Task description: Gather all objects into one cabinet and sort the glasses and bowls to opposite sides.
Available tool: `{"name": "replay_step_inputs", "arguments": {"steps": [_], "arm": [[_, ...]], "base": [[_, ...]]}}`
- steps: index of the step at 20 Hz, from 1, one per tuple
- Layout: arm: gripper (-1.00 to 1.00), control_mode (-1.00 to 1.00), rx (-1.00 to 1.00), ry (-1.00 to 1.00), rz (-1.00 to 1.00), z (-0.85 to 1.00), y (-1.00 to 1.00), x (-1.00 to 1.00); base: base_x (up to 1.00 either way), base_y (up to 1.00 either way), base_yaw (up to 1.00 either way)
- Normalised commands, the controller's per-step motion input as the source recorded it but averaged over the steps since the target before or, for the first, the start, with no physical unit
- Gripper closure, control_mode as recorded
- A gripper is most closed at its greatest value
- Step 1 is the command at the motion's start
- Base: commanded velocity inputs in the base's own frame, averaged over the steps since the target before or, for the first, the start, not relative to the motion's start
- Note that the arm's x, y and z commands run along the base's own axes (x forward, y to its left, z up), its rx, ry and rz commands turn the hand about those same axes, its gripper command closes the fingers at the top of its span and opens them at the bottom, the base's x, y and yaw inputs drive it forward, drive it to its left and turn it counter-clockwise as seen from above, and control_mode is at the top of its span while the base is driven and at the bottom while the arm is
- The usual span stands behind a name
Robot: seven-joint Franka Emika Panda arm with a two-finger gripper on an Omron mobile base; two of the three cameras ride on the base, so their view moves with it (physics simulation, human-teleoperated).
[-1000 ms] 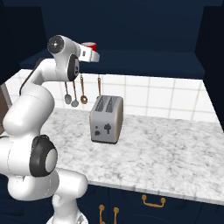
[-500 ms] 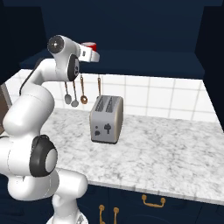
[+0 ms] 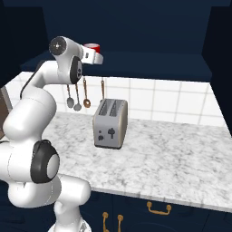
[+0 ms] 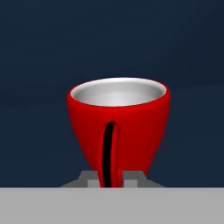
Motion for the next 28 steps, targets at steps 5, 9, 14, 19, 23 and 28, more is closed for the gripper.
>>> {"name": "replay_step_inputs", "arguments": {"steps": [5, 9, 14, 19, 23, 28], "arm": [[1.00, -1.00, 0.00, -0.01, 0.01, 0.01, 0.00, -0.11], [1.00, -1.00, 0.00, 0.00, 0.03, 0.10, -0.03, -0.62], [1.00, -1.00, 0.00, -0.02, 0.03, 0.21, -0.23, -0.85], [1.00, -1.00, 0.00, 0.00, 0.05, 0.24, -0.23, -0.99], [1.00, -1.00, -0.01, 0.03, 0.04, 0.14, -0.08, -1.00], [1.00, -1.00, -0.02, 0.04, 0.03, 0.01, -0.03, -1.00]], "base": [[0.00, 0.00, 0.00], [0.00, 0.00, 0.00], [0.00, 0.00, 0.00], [0.00, 0.00, 0.00], [0.00, 0.00, 0.00], [0.00, 0.00, 0.00]]}}
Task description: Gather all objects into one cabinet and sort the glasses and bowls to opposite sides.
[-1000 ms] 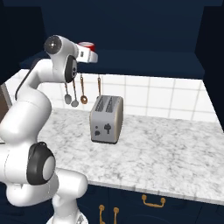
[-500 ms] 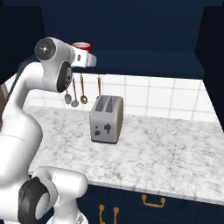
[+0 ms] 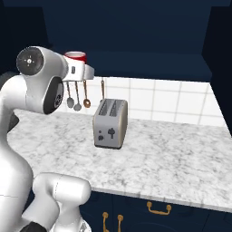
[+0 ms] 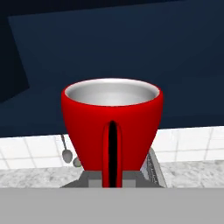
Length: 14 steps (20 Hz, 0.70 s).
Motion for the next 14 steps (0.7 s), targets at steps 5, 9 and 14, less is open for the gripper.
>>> {"name": "replay_step_inputs", "arguments": {"steps": [5, 9, 14], "arm": [[1.00, -1.00, -0.08, 0.08, 0.01, 0.00, 0.00, -0.88], [1.00, -1.00, -0.09, 0.08, 0.00, 0.00, 0.07, -0.59], [1.00, -1.00, 0.00, 0.04, 0.00, -0.08, 0.02, -0.53]], "base": [[0.00, 0.00, 0.00], [0.00, 0.00, 0.00], [0.00, 0.00, 0.00]]}}
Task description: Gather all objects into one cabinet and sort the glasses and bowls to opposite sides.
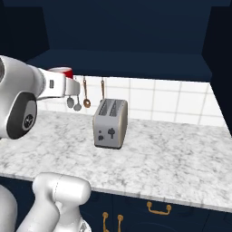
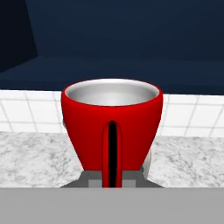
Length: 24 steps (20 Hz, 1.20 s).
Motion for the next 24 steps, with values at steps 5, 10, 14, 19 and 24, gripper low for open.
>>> {"name": "replay_step_inputs", "arguments": {"steps": [5, 10, 14, 19, 24], "arm": [[1.00, -1.00, 0.00, 0.01, -0.02, -0.09, 0.22, -0.25], [1.00, -1.00, 0.00, 0.00, -0.01, -0.11, -0.07, -0.18], [1.00, -1.00, 0.00, 0.00, 0.00, 0.00, -0.18, -0.09], [1.00, 1.00, 0.00, 0.00, 0.00, 0.00, -0.05, -0.02], [1.00, 1.00, 0.00, 0.00, 0.00, 0.00, 0.00, 0.00]], "base": [[0.00, 0.00, 0.00], [0.00, 0.00, 0.00], [0.00, 0.00, 0.00], [-0.47, -0.45, -0.01], [-1.00, -0.95, -0.12]]}}
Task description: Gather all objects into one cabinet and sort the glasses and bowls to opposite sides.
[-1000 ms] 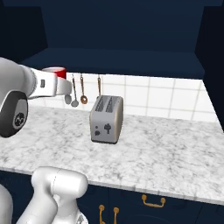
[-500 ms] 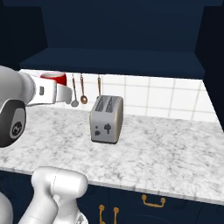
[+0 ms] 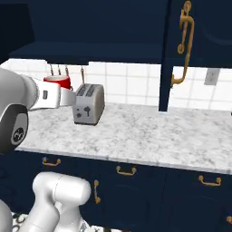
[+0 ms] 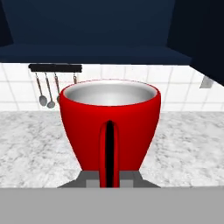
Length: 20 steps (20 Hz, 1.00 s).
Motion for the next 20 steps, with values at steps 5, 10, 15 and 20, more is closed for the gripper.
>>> {"name": "replay_step_inputs", "arguments": {"steps": [5, 10, 15, 20], "arm": [[1.00, 1.00, 0.00, 0.00, 0.00, 0.00, 0.00, 0.00], [1.00, 1.00, 0.00, 0.00, 0.00, 0.00, 0.00, 0.00], [1.00, 1.00, 0.00, 0.00, 0.00, 0.00, 0.00, 0.00], [1.00, 1.00, 0.00, 0.00, 0.00, 0.00, 0.00, 0.00]], "base": [[-1.00, -0.56, -0.40], [-0.96, -0.10, -0.67], [-0.59, -0.13, -0.78], [-0.32, -0.16, -0.82]]}}
